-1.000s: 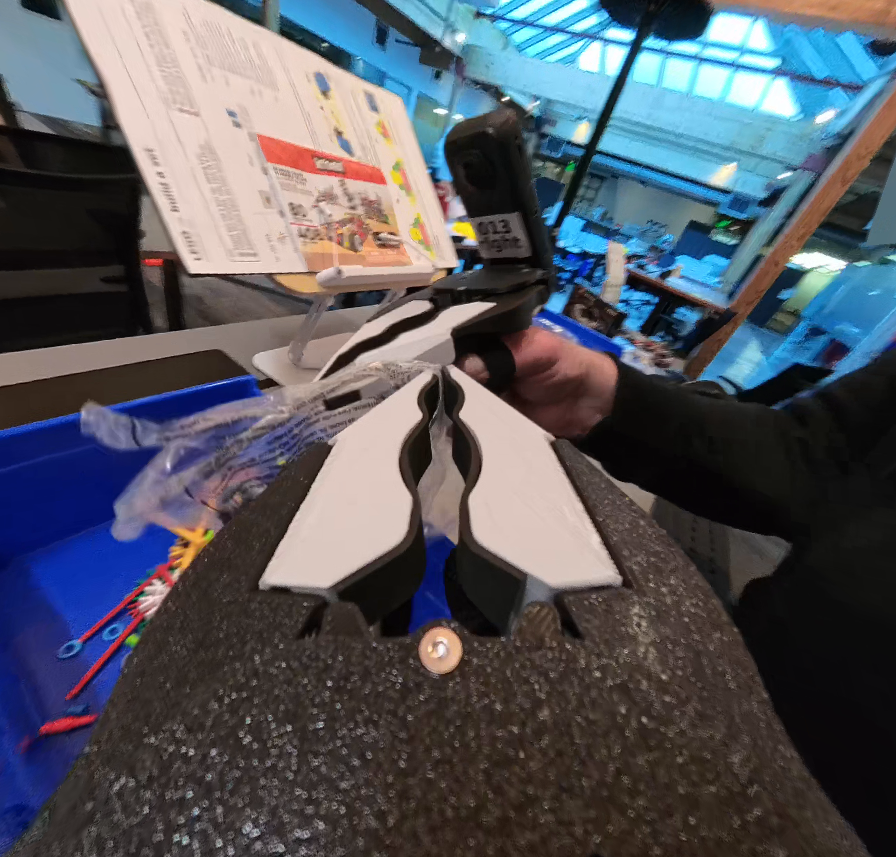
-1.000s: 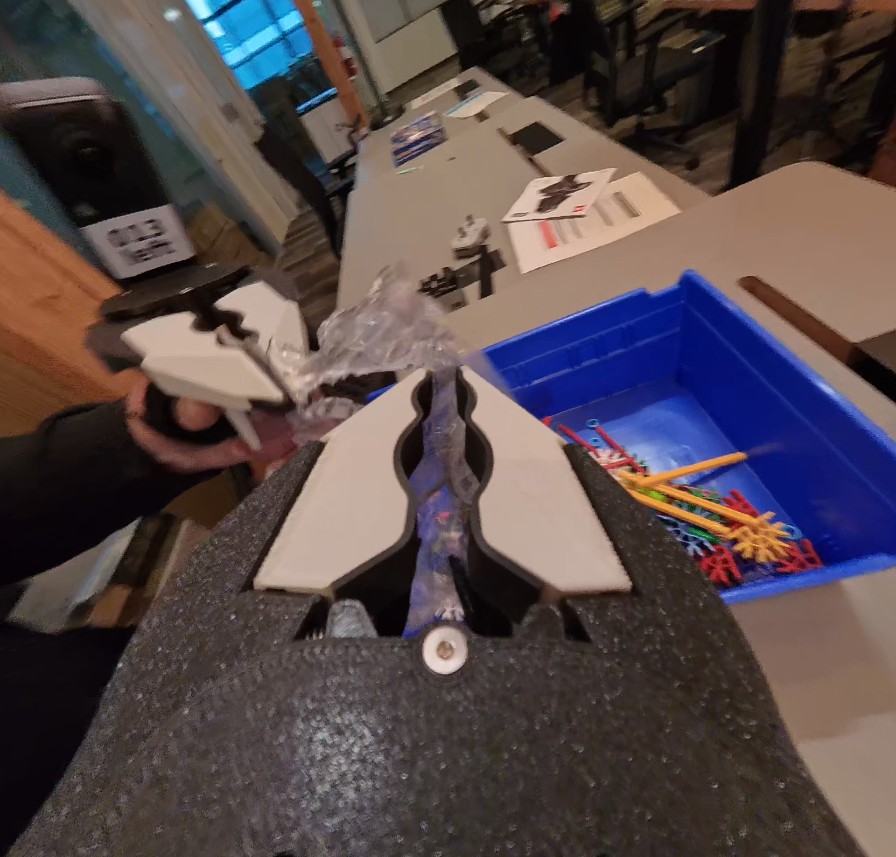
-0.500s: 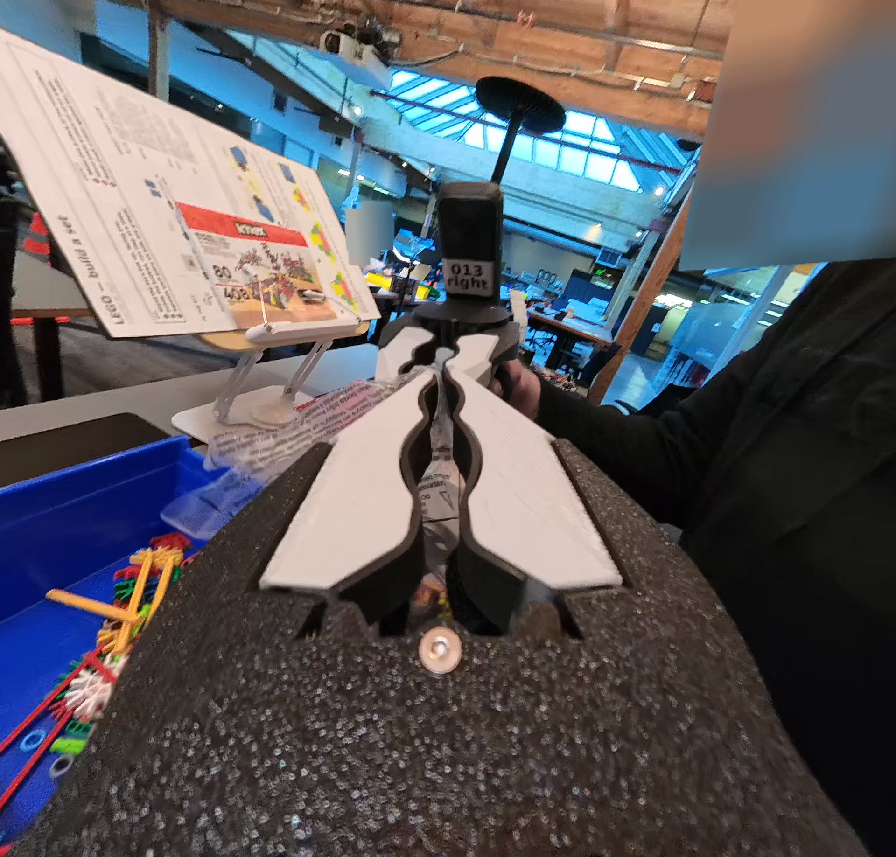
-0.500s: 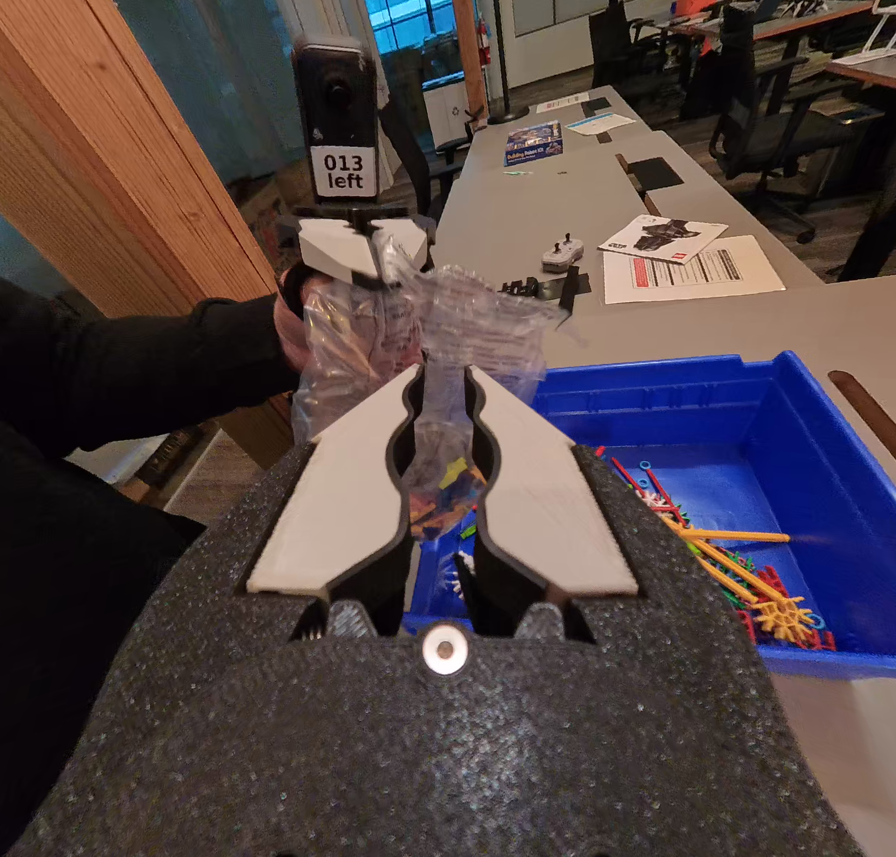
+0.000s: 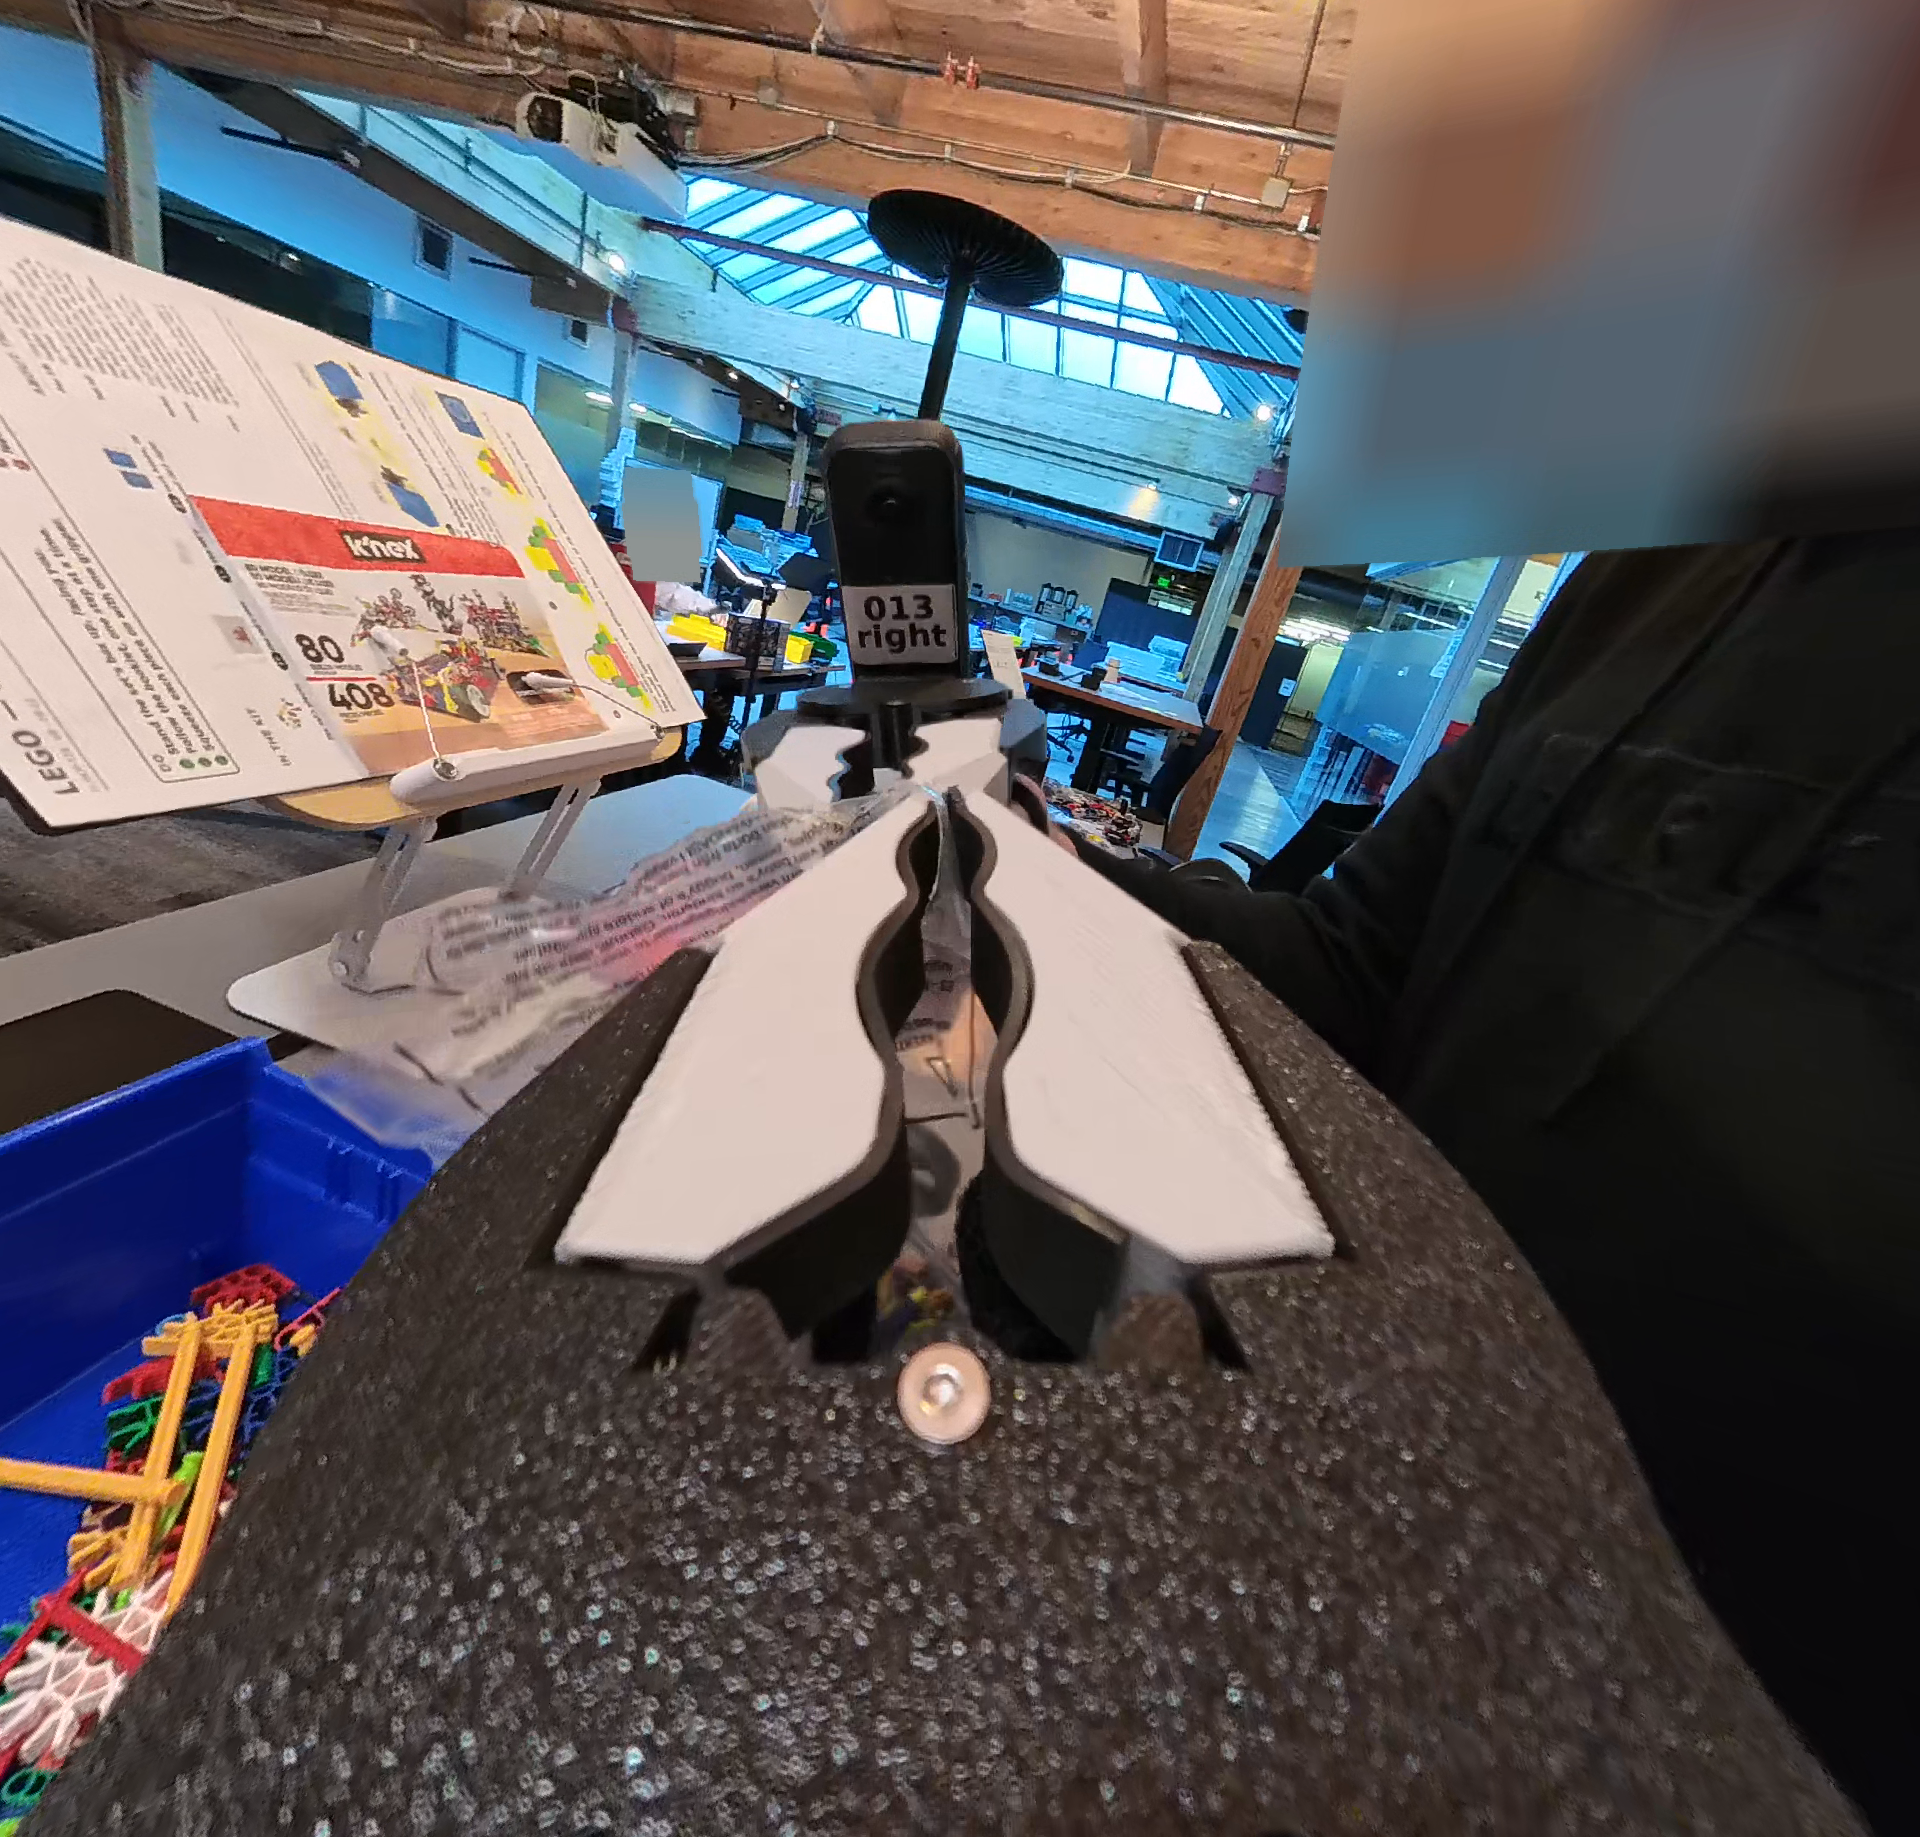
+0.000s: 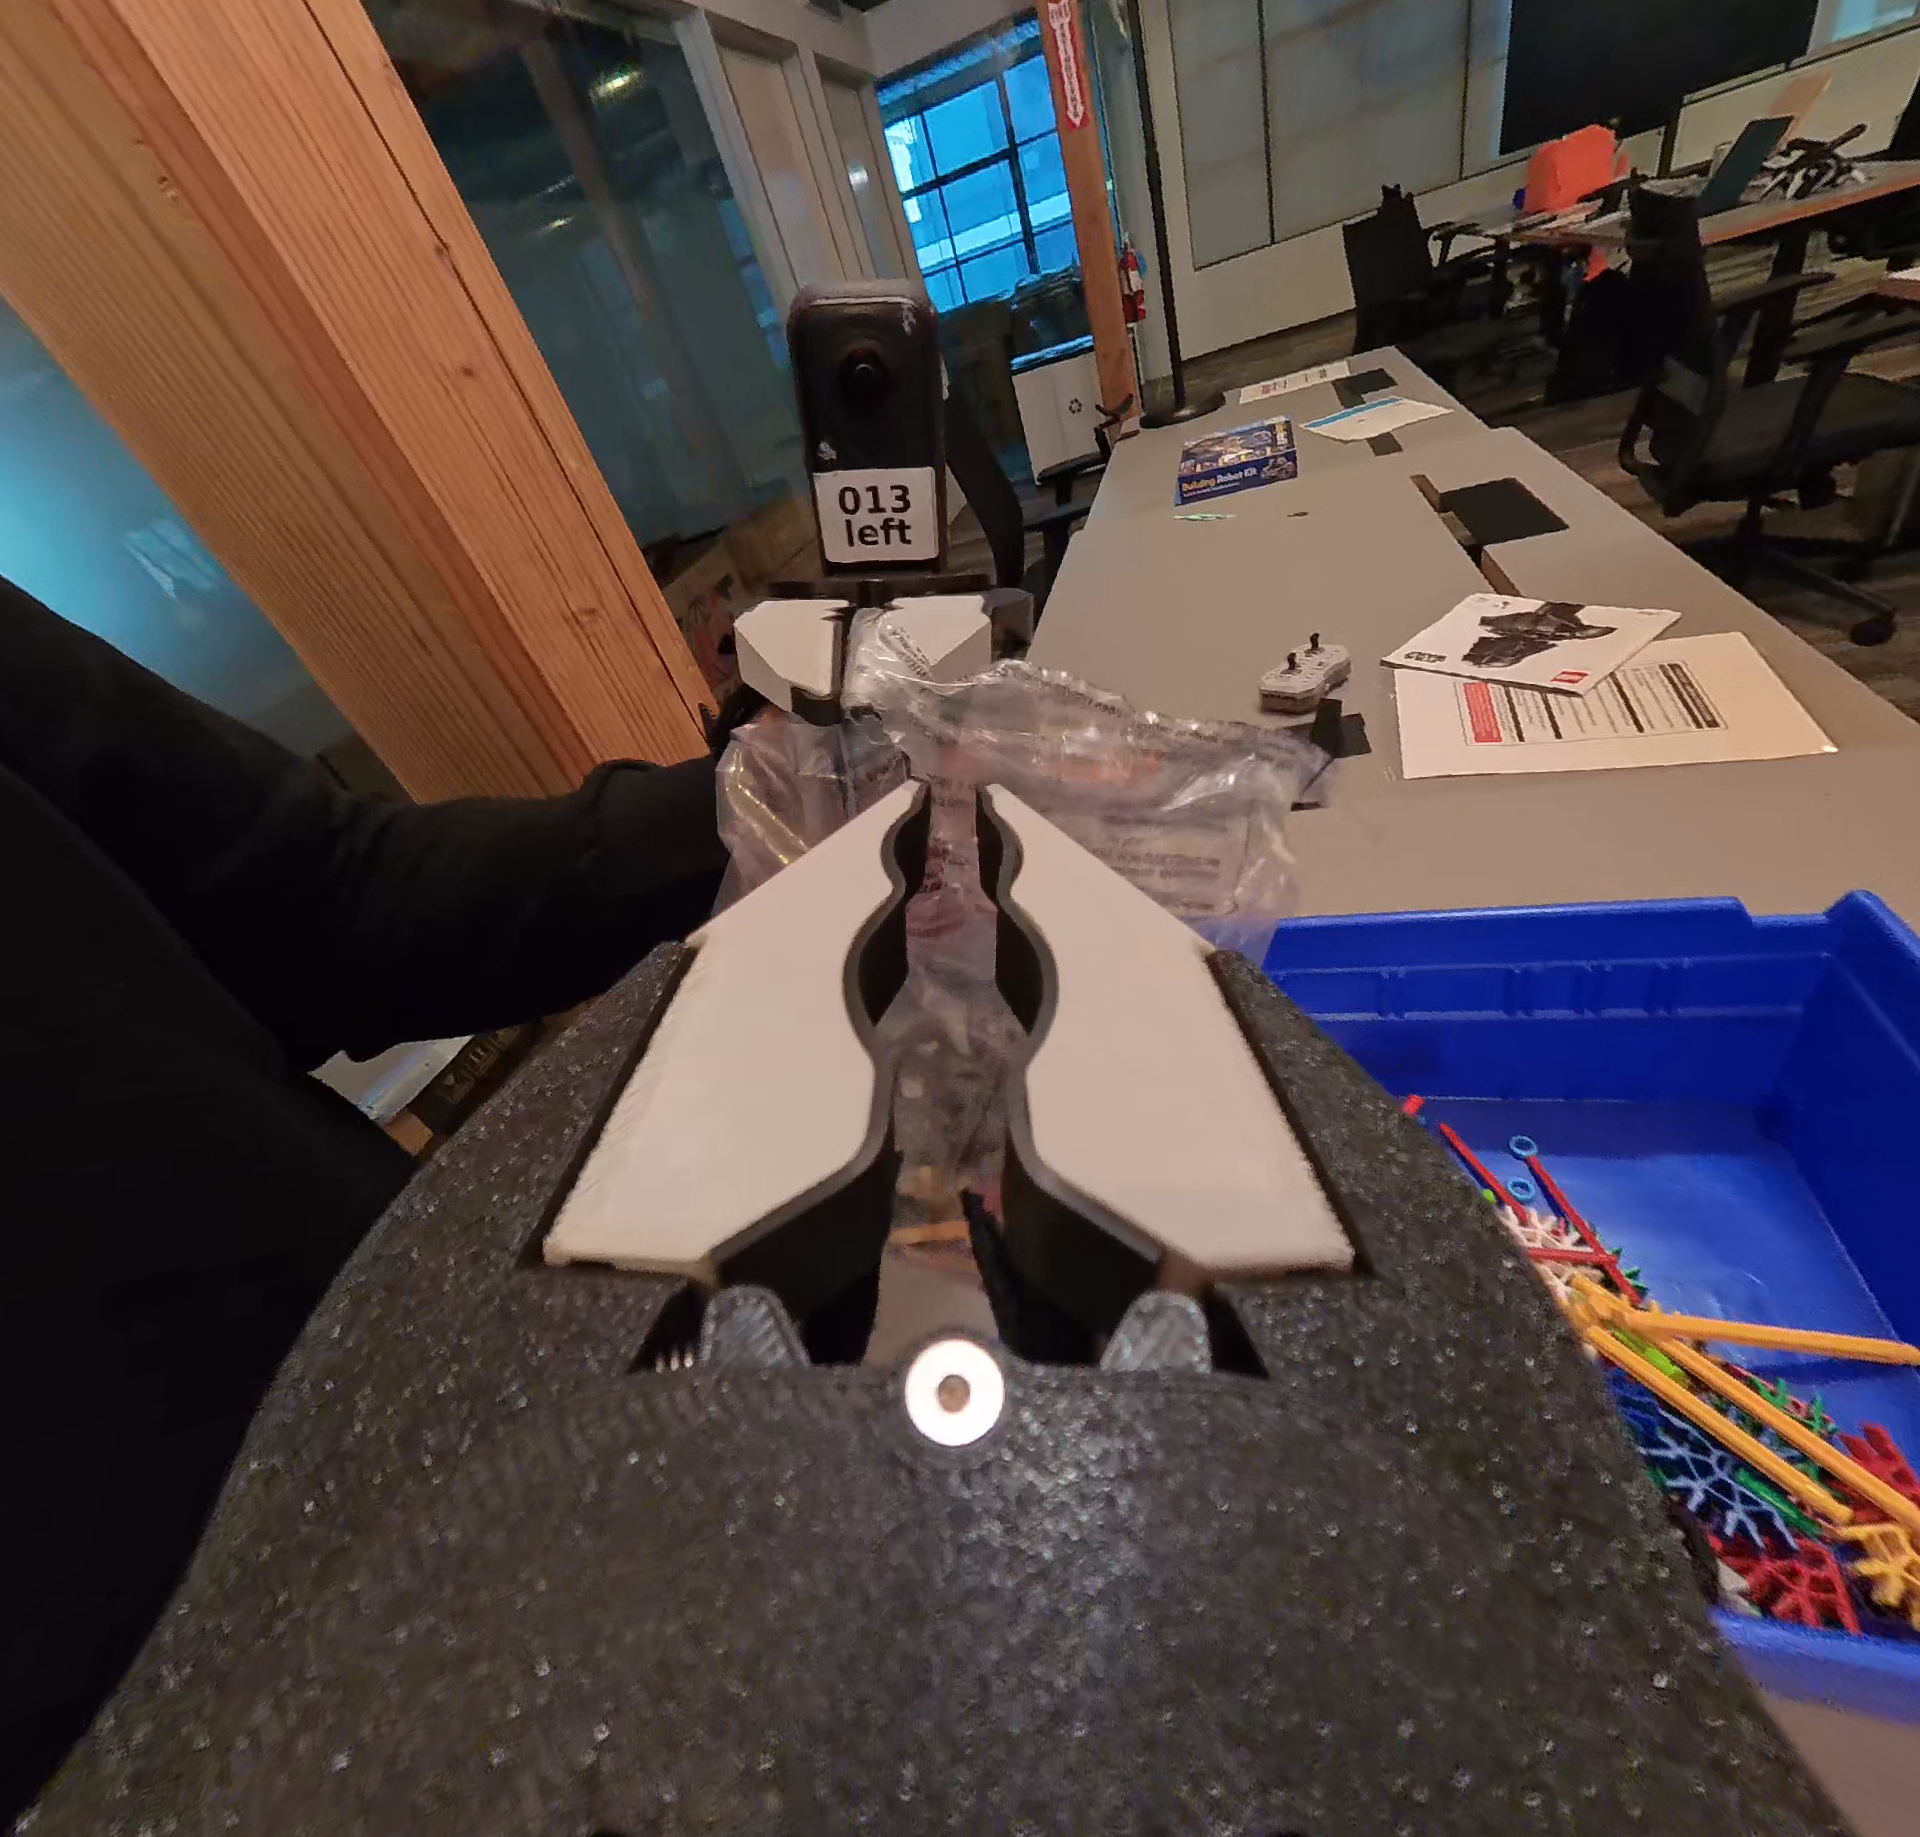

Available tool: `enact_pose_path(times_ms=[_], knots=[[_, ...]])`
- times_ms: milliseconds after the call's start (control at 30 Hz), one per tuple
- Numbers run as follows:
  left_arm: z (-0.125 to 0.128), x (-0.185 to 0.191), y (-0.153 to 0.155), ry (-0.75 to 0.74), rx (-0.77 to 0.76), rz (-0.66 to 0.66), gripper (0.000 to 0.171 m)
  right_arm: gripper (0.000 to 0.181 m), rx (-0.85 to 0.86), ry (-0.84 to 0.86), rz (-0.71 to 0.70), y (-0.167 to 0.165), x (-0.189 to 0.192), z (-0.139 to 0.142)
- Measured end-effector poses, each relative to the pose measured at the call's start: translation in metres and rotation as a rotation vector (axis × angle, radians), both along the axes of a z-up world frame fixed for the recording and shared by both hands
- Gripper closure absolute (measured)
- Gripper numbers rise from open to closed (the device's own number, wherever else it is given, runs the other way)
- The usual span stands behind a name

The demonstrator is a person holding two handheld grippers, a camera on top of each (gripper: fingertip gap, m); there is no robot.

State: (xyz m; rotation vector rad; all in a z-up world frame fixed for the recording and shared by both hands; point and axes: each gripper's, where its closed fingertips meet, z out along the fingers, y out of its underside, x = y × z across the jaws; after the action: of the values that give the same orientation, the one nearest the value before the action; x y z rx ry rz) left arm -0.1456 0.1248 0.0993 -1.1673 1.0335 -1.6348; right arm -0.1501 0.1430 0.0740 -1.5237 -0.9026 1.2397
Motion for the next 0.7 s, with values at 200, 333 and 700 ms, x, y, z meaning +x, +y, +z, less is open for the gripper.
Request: enact_pose_path(times_ms=[200, 333, 700], knots=[[0.003, -0.001, -0.002, -0.021, -0.008, -0.019, 0.171, 0.181, 0.03, 0.008, -0.034, 0.0, -0.003, 0.004], [0.001, 0.0, -0.002, -0.01, -0.009, -0.014, 0.171, 0.181, 0.043, 0.008, -0.098, 0.007, 0.0, 0.006], [-0.016, 0.009, 0.009, 0.093, 0.01, 0.093, 0.171, 0.181, 0.099, -0.145, -0.332, 0.035, 0.006, -0.005]])
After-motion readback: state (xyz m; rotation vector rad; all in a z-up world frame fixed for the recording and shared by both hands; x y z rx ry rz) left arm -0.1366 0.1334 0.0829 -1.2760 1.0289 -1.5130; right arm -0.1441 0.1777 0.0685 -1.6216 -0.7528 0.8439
